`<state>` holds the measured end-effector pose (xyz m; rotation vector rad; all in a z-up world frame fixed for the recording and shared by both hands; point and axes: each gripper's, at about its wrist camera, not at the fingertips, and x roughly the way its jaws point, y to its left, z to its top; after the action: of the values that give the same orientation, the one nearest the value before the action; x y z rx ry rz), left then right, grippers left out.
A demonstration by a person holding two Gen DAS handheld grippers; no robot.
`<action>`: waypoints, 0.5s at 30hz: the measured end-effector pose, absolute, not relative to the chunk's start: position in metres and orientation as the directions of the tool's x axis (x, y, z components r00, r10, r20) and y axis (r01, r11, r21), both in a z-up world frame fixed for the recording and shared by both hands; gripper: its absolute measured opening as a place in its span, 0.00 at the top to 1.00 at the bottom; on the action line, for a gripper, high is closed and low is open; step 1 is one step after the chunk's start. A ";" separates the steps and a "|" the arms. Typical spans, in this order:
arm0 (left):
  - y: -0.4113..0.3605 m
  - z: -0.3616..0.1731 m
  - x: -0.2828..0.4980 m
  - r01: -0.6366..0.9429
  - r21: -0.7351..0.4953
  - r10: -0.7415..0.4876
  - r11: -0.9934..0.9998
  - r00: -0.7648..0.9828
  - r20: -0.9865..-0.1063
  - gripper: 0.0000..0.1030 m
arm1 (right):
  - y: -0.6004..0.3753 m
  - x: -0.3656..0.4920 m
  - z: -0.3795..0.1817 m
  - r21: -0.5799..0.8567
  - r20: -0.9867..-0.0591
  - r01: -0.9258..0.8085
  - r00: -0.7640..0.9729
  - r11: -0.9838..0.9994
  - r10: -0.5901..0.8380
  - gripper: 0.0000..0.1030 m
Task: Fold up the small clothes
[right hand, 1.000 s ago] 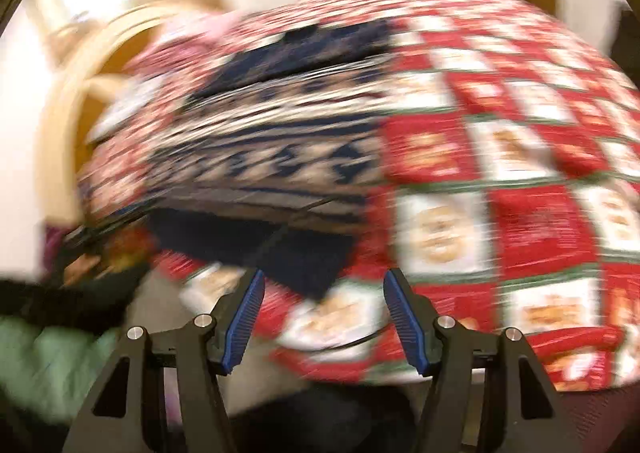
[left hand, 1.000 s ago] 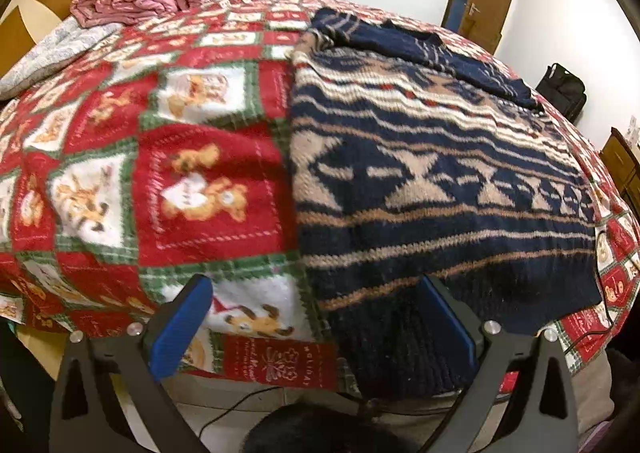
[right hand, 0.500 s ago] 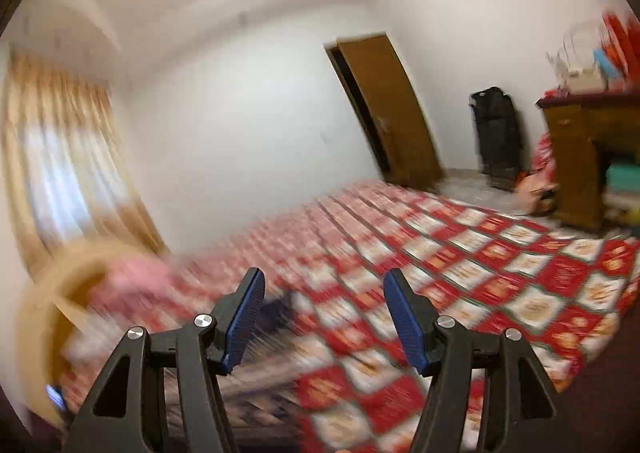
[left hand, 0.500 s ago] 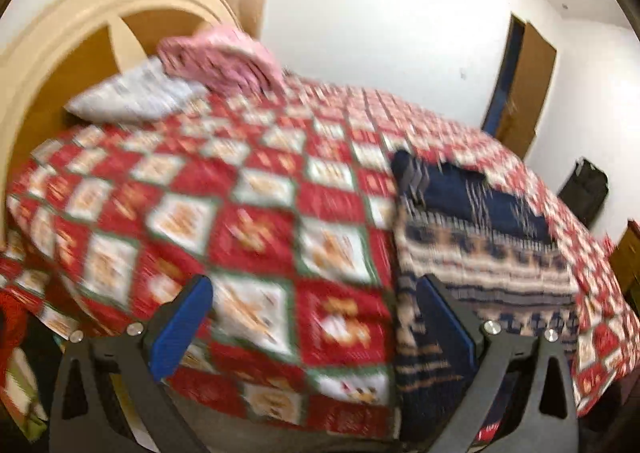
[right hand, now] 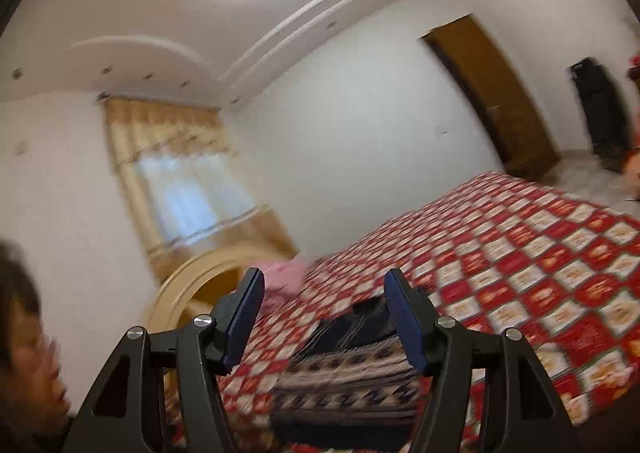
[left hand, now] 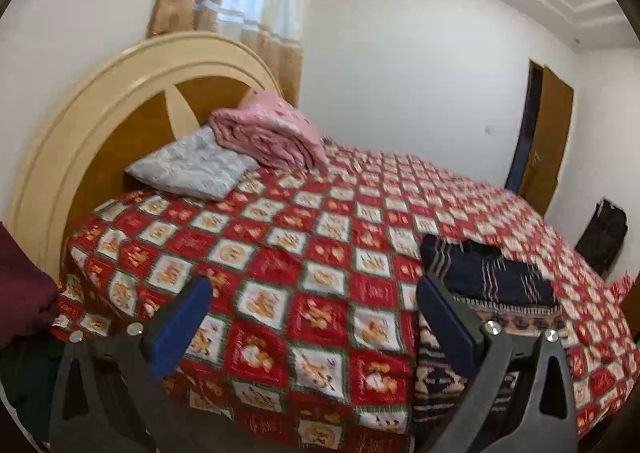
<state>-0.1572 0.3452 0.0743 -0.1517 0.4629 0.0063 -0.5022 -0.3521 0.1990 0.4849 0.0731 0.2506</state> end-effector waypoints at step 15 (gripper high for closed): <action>0.191 -0.100 -0.127 0.303 -0.095 -0.278 0.948 0.647 -0.710 0.00 | -0.243 -0.295 -0.057 0.350 -0.721 0.001 0.639 0.937 0.268 0.26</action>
<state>-0.1271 0.1910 -0.1003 0.0330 0.8014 -0.3308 -0.2951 -0.2430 -0.0574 0.3344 0.8680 0.1555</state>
